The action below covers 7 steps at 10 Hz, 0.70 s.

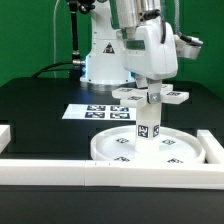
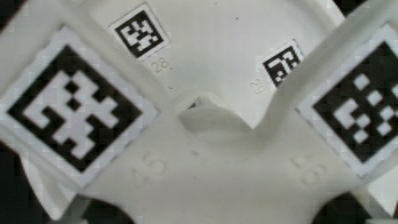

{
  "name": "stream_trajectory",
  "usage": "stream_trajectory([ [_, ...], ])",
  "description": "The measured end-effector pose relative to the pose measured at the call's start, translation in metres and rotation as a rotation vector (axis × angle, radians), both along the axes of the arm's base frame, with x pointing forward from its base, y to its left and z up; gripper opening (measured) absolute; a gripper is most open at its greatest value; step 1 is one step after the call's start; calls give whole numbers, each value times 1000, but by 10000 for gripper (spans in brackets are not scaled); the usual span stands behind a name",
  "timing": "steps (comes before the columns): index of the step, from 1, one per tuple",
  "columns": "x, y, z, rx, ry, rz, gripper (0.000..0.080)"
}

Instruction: Assemble round table

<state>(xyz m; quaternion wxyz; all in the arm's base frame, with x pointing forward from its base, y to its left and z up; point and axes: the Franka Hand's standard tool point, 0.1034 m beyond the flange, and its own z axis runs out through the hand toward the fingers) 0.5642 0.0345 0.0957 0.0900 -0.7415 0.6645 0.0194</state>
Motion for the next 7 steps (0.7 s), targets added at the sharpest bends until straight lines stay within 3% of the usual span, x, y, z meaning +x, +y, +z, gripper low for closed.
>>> stream_trajectory([
  [1,0,0,0,2,2,-14,452],
  [3,0,1,-1,1,0,2,602],
  [4,-1,1,0,1,3,17,602],
  [7,2,0,32,33,21,128,647],
])
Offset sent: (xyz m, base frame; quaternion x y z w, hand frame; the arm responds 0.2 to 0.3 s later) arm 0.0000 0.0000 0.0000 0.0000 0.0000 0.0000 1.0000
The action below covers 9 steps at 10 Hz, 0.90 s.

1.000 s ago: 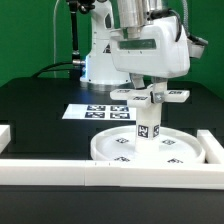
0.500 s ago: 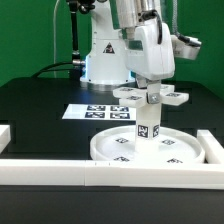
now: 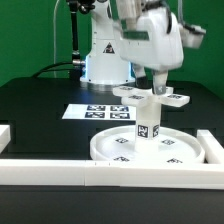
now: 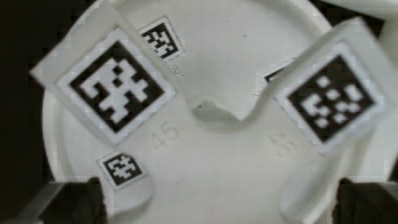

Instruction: Assemble round table

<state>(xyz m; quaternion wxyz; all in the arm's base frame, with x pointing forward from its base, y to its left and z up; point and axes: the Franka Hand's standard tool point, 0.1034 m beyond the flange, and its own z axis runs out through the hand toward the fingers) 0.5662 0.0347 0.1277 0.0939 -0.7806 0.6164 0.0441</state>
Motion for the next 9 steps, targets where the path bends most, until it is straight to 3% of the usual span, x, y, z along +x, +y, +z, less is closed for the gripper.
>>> stream_trajectory([
  [1,0,1,5,3,-1,3,647],
  [4,-1,2,0,-7,-12,97,649],
  [9,-5,15,-3,-40,-90,707,649],
])
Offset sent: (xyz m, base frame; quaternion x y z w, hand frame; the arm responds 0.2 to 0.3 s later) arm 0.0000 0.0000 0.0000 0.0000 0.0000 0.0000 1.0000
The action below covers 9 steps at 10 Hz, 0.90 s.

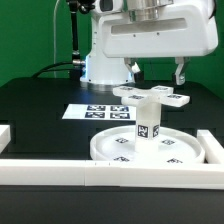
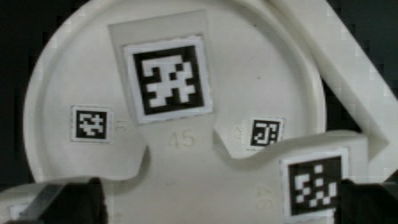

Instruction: Assemble round table

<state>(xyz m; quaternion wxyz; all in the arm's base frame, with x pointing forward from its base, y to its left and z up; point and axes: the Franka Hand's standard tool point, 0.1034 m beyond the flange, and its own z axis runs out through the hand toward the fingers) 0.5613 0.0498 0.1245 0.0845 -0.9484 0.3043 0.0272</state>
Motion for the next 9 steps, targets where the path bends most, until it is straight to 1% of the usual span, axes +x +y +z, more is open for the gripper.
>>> stream_trajectory([
  [5,0,-1,-1,-6,-68,384,649],
  [6,1,-3,-1,-32,-104,590,649],
  [7,2,-2,-1,-46,-123,714,649],
  [9,4,-4,1,-59,-157,962,649],
])
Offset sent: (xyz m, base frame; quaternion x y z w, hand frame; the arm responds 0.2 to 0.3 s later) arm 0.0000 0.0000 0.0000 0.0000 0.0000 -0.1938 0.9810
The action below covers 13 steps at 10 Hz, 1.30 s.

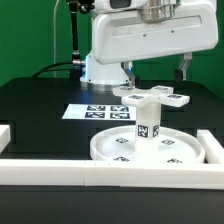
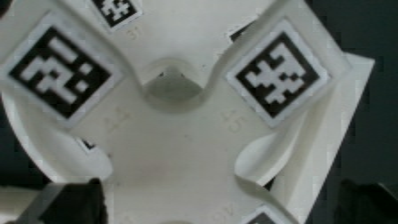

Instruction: Assemble round table

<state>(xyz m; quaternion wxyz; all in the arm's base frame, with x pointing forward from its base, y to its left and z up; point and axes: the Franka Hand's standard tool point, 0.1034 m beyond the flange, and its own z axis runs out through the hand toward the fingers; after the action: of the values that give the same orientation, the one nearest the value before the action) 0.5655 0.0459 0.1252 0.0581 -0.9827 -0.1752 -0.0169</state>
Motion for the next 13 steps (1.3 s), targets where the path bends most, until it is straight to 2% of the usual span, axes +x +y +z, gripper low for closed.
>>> stream_trajectory([
  [5,0,-4,-1,-6,-33,288,649],
  [7,5,-9,-1,-43,-110,582,649],
  [10,6,-9,-1,-93,-131,876,649],
  [13,6,-14,-2,-110,-135,1036,649],
])
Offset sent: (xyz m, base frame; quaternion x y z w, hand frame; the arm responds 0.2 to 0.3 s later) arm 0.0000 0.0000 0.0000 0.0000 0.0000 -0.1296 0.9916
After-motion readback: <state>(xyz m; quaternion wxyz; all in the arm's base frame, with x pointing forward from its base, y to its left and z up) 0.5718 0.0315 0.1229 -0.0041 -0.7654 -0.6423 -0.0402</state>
